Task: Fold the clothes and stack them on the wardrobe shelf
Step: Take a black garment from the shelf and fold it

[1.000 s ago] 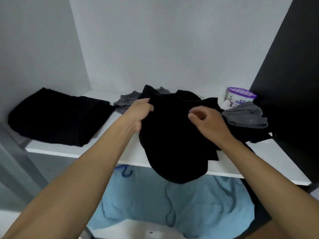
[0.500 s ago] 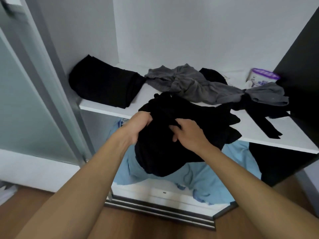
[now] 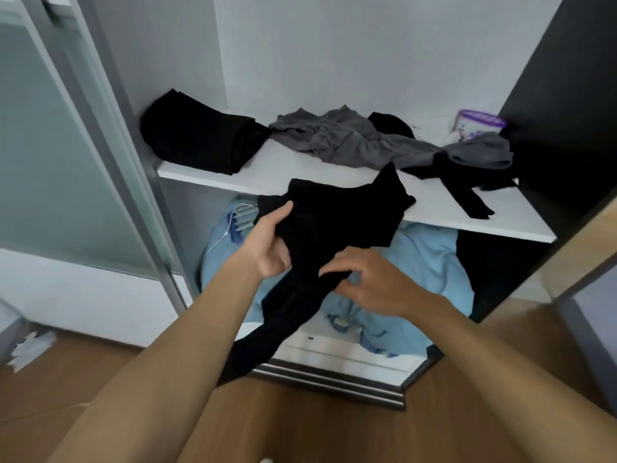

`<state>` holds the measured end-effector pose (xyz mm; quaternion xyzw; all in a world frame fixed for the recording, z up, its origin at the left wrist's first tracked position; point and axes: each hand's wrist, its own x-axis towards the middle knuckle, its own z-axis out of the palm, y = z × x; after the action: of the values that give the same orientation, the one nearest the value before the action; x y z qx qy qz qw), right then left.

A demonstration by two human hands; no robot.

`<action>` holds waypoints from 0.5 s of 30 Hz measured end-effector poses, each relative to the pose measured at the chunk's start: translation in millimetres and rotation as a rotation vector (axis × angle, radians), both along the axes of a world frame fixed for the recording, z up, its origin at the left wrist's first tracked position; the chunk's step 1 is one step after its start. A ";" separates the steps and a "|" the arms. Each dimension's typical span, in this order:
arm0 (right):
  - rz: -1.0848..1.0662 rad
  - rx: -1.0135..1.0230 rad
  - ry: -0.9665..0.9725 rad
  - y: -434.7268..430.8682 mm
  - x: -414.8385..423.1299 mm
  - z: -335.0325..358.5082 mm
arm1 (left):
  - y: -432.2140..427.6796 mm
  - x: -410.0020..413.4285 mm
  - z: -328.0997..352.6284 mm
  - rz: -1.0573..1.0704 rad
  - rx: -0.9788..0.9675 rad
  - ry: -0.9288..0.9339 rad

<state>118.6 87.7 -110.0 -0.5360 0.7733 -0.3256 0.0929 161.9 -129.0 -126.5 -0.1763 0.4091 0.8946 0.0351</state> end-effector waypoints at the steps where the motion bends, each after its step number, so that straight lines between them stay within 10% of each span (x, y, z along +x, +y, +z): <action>1: 0.016 0.051 -0.006 18.5 10.7 -11.5 | 19.1 -1.8 -1.4 0.084 -0.002 -0.054; 10: -0.018 0.391 -0.408 150.7 57.8 -112.6 | 148.9 43.4 -47.8 0.158 -0.557 -0.191; 15: -0.558 0.049 -0.484 188.3 37.1 -99.2 | 176.9 59.9 -34.7 -0.041 -0.927 -0.115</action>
<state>155.8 276.0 -209.2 -0.2095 0.8530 -0.4370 0.1936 221.8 47.9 -161.1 -0.2144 0.7666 0.6052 -0.0070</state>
